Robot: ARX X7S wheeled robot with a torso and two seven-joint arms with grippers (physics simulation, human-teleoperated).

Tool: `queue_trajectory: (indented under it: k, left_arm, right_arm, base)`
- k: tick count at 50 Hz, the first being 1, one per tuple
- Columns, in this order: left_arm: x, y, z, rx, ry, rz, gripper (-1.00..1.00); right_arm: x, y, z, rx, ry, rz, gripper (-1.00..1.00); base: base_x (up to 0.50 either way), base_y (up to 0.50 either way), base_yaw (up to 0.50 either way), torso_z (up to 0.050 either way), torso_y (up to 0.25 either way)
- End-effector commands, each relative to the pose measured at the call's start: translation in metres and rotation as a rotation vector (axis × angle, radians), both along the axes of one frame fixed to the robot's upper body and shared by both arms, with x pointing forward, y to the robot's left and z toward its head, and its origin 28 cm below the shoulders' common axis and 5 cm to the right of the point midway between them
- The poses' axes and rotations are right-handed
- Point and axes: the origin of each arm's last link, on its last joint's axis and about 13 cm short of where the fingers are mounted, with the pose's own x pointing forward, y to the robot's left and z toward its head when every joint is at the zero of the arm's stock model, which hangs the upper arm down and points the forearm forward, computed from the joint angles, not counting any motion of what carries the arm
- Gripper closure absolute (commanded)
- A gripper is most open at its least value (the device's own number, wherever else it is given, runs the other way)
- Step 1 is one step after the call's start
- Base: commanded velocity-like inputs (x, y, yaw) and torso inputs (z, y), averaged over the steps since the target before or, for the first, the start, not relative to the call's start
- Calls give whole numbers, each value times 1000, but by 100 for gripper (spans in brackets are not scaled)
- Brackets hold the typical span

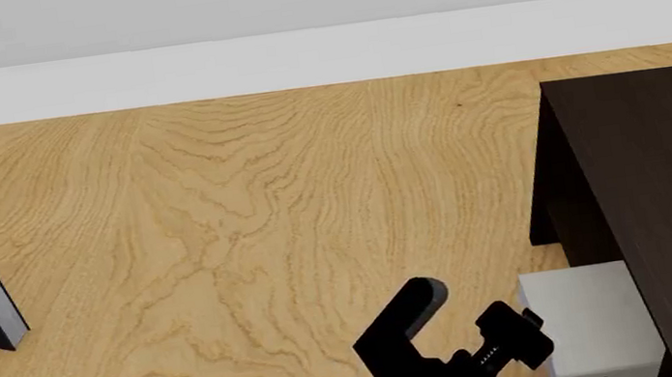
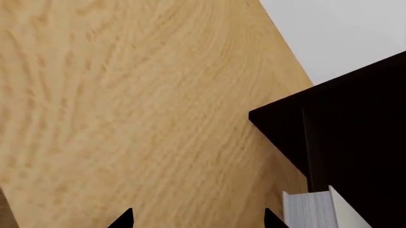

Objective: Pick up the book on the right and place it on the cabinet shelf.

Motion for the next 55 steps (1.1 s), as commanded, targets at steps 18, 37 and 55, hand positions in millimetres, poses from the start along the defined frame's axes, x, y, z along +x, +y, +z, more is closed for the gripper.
queue_trajectory:
  k: [18, 37, 55]
  left_arm:
    - [1, 0, 0, 3, 3, -1, -100]
    - [2, -1, 2, 6, 4, -1, -100]
    - [2, -1, 1, 10, 10, -1, -100]
  right_arm:
    - [-2, -25, -7, 42, 29, -153, -100]
    - [-5, -35, -5, 40, 26, -191, -100]
    - [-7, -46, -6, 27, 30, -228, -100]
  base:
    - [1, -2, -5, 0, 0]
    - [1, -3, -7, 0, 0]
    - [0, -3, -8, 0, 0]
